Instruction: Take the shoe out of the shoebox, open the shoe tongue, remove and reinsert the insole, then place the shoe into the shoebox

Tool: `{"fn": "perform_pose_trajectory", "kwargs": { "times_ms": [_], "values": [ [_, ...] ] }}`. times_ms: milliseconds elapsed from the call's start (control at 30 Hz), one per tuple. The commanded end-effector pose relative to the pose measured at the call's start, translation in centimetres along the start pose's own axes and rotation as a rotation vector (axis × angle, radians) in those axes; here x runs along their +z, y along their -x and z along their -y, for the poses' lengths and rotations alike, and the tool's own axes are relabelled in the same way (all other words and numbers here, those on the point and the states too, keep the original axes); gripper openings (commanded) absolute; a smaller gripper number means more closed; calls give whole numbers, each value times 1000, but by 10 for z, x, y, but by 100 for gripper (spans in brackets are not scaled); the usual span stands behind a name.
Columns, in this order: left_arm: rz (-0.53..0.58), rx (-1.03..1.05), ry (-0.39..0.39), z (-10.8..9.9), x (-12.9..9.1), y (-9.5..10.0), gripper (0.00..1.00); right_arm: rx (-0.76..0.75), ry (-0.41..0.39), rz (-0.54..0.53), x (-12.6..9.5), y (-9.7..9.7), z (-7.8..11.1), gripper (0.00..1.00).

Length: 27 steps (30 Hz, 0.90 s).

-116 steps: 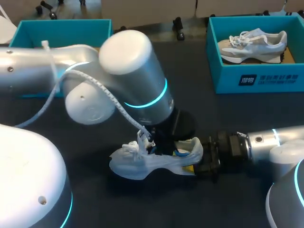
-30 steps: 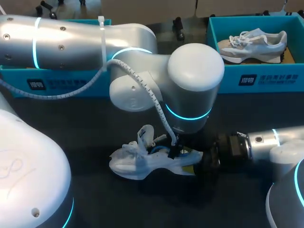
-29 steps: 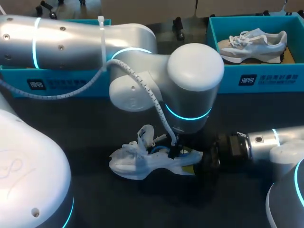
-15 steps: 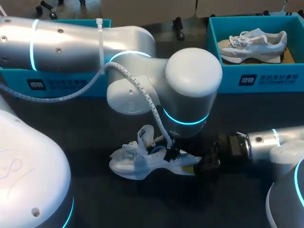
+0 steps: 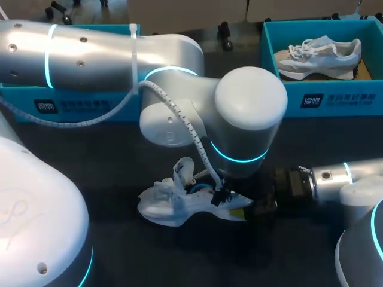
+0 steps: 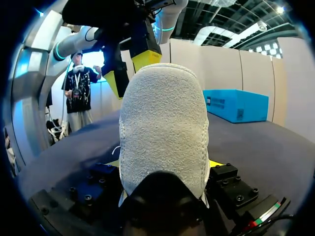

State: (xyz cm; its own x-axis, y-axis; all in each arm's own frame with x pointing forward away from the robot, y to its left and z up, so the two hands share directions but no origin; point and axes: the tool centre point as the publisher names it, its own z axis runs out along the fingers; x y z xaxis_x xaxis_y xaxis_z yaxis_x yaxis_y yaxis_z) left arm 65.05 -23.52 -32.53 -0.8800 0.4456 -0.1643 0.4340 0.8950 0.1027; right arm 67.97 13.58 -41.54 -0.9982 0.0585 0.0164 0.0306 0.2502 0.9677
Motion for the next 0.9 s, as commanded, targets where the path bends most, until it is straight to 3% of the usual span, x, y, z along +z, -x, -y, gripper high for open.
{"fn": "perform_pose_trajectory", "kwargs": {
  "times_ms": [33, 433, 600, 900],
  "values": [
    [-5, -16, -19, -5, -1, 4, 35, 0, -5, -1, 0, 0, -1, 0],
    [-23, -46, -23, -20, 1, 16, 35, 0, -5, -1, 0, 0, -1, 0],
    [-72, -90, -68, -30, 1, 26, 34, 0, -5, -1, 0, 0, -1, 0],
    [-96, -73, -66, -36, 8, 22, 35, 0, -5, -1, 0, 0, -1, 0]
  ]
}}
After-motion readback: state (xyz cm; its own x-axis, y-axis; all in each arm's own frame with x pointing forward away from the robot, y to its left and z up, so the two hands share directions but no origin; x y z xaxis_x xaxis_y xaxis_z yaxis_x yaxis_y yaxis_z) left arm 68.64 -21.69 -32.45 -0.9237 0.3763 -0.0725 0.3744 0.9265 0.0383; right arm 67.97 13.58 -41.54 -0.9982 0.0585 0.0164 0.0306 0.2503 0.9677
